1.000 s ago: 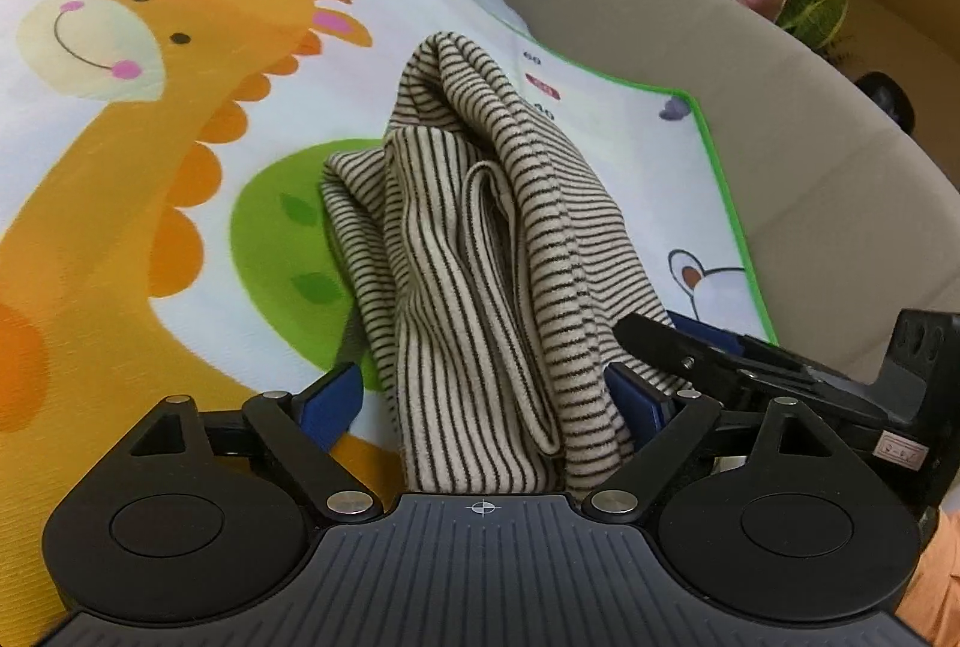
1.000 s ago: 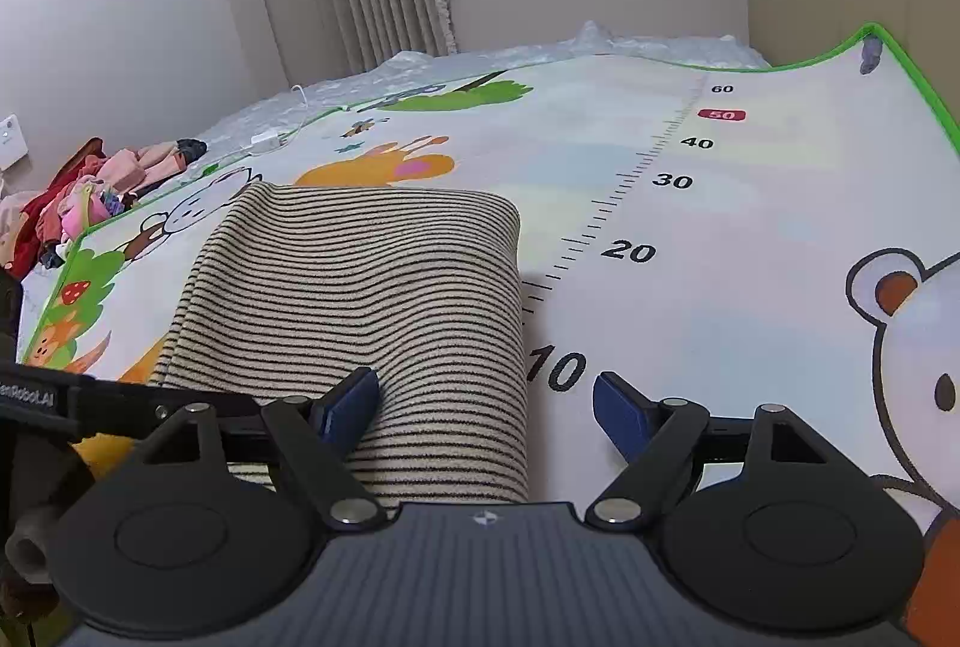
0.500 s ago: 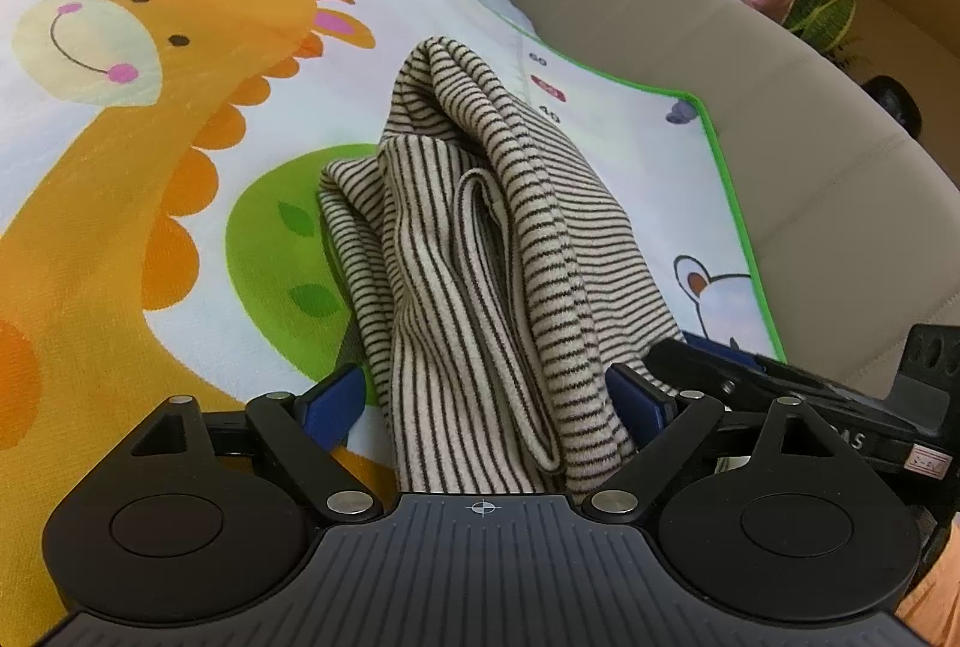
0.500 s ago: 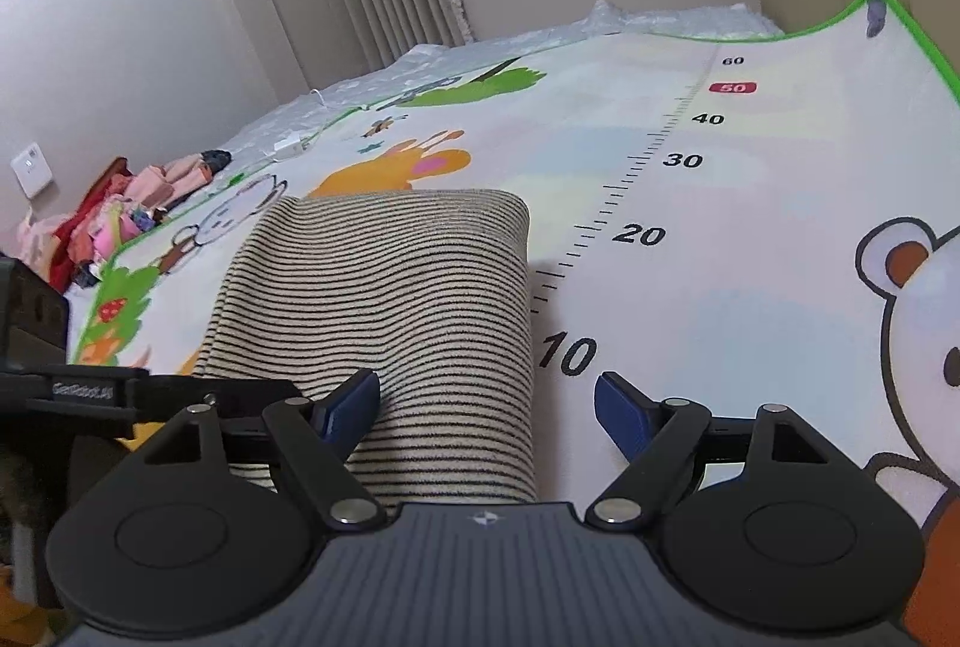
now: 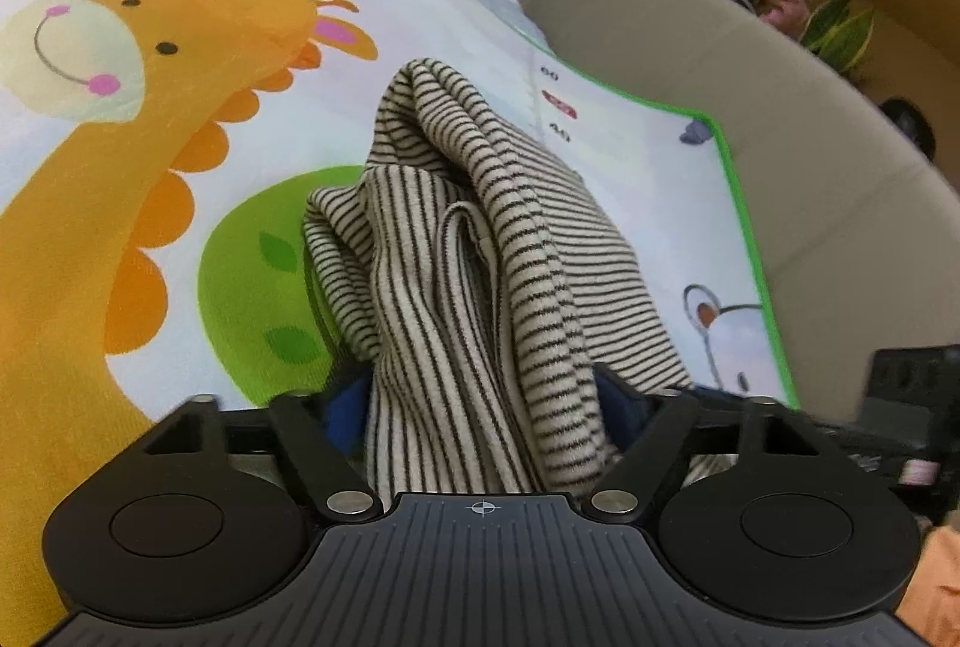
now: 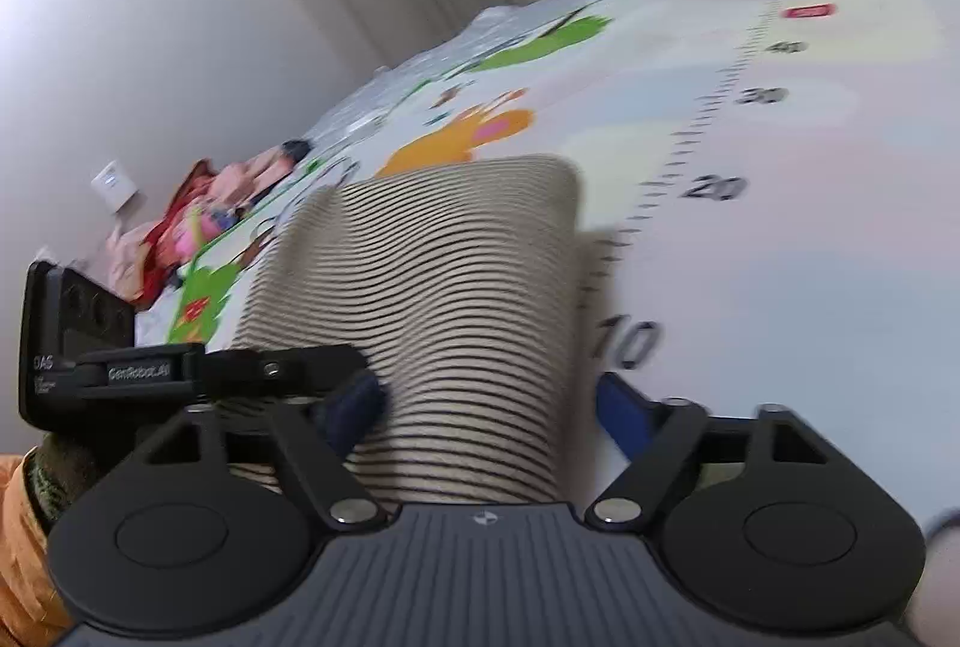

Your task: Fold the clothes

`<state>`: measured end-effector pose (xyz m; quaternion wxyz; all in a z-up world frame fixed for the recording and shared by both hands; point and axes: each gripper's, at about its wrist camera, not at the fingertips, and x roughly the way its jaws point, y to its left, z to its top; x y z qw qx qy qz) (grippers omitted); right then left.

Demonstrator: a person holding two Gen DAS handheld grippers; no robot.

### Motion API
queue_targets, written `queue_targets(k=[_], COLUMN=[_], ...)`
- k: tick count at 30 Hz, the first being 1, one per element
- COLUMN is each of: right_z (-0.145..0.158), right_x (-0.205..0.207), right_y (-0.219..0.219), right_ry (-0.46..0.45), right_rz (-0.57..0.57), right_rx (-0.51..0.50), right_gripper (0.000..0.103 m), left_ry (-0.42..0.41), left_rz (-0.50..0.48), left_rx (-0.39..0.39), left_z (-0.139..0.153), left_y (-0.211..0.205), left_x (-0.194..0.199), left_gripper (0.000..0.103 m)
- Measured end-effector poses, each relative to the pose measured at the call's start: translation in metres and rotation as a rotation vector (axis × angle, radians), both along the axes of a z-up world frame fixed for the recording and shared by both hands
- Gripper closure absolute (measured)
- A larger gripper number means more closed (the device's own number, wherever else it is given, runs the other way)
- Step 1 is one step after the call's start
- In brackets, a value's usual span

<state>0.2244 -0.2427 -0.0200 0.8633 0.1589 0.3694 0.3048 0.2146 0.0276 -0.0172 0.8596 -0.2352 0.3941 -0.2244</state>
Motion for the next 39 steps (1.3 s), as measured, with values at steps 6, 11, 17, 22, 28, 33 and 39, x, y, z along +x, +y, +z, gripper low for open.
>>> queue_targets(k=[6,11,17,22,28,33,39], right_z=[0.007,0.012,0.01,0.018,0.034,0.06,0.034], right_x=[0.023,0.066,0.096,0.07,0.028,0.005,0.024], right_y=[0.032,0.069,0.096,0.085,0.075,0.073,0.096], right_ry=[-0.074,-0.123,-0.205,-0.257,-0.32,-0.4,-0.315], right_rz=[0.014,0.068,0.111,0.059,0.07,0.071,0.073], right_rx=[-0.026,-0.066,-0.148,-0.222,-0.31,-0.313,-0.266], right_gripper=[0.044,0.044,0.039,0.034,0.034,0.034,0.03], left_ry=[-0.024,-0.061,-0.066,-0.132,-0.353,-0.216,-0.191], left_rz=[0.034,0.099,0.186,0.246,0.213,0.183,0.216], left_rx=[0.004,0.047,0.023,0.065,0.095,0.087,0.158], left_z=[0.003,0.013,0.0,0.02,0.076,0.053,0.023], left_y=[0.01,0.034,0.065,0.069,0.055,0.05,0.053], left_x=[0.005,0.029,0.054,0.042,0.033,0.07,0.089], left_gripper=[0.037,0.039,0.038,0.037,0.034,0.039,0.04])
